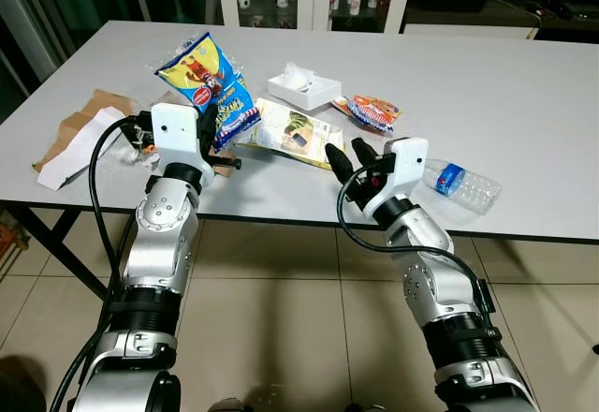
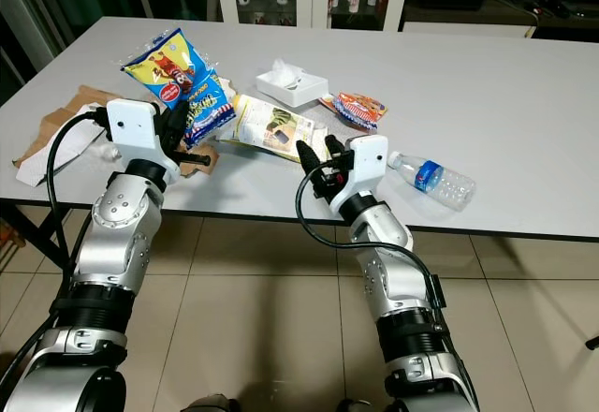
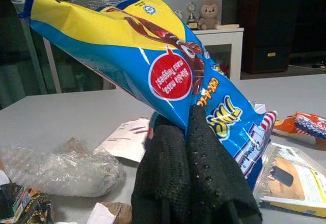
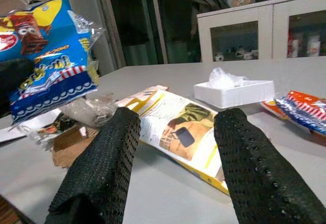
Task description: Picking trash to rubbish bin
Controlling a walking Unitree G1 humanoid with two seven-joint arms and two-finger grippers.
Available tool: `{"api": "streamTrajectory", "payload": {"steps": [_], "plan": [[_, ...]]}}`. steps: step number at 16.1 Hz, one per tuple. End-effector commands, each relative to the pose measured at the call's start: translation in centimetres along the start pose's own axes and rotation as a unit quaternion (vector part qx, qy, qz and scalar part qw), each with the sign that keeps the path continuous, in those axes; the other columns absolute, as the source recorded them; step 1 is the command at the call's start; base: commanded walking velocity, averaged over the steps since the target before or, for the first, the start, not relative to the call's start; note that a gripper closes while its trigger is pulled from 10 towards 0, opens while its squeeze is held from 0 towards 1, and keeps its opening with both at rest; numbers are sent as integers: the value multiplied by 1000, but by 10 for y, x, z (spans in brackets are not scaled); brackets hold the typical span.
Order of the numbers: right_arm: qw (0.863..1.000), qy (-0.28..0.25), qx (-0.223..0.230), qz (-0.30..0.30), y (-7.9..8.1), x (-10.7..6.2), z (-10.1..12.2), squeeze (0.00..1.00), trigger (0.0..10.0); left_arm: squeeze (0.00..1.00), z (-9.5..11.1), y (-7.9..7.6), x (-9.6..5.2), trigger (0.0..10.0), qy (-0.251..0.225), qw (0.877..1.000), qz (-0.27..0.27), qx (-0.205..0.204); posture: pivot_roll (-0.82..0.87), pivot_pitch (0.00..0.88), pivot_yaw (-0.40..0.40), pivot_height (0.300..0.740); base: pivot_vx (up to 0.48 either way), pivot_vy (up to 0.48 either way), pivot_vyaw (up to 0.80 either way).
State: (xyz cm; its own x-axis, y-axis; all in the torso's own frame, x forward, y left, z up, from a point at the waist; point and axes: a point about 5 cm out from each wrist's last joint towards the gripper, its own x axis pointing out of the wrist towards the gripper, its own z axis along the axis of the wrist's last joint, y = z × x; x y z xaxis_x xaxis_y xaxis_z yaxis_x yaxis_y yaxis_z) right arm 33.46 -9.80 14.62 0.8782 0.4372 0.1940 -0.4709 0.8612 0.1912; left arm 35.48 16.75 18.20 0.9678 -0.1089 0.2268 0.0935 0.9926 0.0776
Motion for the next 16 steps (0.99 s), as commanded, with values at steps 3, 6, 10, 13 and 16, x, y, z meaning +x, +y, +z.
{"api": "streamTrajectory", "payload": {"steps": [3, 6, 10, 13, 16], "plan": [[1000, -2, -6, -13, -4, 0, 0, 0, 10000, 0, -1, -2, 1, 10000, 2, 1000, -1, 9, 47, 20, 17, 740, 0, 0, 0], [1000, -2, -7, -24, -10, -1, 1, 0, 10000, 0, -3, -5, 2, 10000, 13, 1000, -1, -6, 47, 22, 15, 740, 0, 0, 0], [999, 0, -10, -34, -13, 1, 2, 0, 10000, 0, -4, -5, 2, 10000, 14, 1000, 9, 14, 42, 20, 12, 740, 0, 0, 0], [999, 2, -12, -31, -12, 1, 1, 0, 10000, 0, -6, -4, 1, 10000, 20, 1000, 12, 3, 43, 14, 9, 740, 0, 0, 0], [999, 3, -13, -29, -11, 2, 1, 0, 10000, 0, -7, -4, 1, 10000, 23, 1000, 14, 0, 43, 9, 8, 740, 285, 0, 0]]}}
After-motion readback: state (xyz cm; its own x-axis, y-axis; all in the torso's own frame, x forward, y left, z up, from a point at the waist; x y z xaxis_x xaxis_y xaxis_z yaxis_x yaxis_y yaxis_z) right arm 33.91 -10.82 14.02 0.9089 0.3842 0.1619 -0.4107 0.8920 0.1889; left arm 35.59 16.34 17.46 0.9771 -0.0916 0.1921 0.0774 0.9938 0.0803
